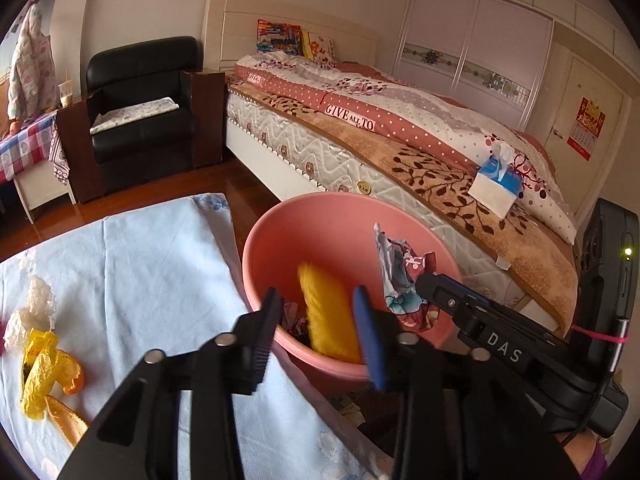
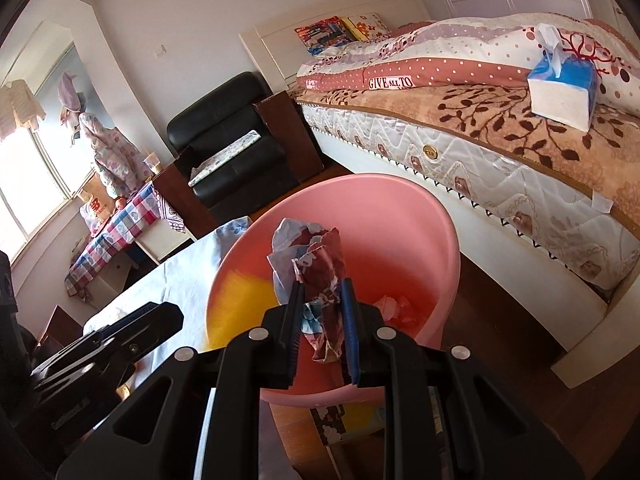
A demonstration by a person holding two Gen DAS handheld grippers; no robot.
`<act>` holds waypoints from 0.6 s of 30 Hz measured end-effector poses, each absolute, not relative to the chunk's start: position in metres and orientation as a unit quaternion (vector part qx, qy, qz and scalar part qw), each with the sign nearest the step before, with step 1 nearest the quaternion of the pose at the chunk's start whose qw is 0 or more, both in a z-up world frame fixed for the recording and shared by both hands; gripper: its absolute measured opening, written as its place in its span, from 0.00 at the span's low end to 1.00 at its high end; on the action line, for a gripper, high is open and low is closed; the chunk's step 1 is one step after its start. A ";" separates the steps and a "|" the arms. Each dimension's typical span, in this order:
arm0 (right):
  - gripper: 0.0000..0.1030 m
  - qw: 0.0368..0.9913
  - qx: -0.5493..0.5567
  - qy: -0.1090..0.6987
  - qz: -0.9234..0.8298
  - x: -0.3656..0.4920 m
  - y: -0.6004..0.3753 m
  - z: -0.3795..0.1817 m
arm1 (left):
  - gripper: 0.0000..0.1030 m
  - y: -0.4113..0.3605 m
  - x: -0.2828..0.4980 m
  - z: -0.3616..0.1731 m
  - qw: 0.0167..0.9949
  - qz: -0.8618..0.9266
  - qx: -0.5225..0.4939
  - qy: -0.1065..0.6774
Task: Collect trash
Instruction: 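Carry the paper and yellow net into the pink bucket and open both grippers, then move both grippers back over the table toward the yellow bag and orange peels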
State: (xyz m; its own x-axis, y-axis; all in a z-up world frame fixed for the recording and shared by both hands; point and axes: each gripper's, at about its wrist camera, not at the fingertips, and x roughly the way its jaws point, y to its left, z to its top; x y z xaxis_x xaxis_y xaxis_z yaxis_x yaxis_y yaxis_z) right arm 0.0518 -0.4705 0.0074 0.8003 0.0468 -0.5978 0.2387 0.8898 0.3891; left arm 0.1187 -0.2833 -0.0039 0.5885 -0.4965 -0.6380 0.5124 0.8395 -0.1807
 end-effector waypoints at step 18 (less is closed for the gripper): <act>0.44 0.917 0.232 0.318 -0.064 0.053 -0.469 0.007 | 0.46 -0.266 0.113 0.006 0.892 -0.284 0.003 0.350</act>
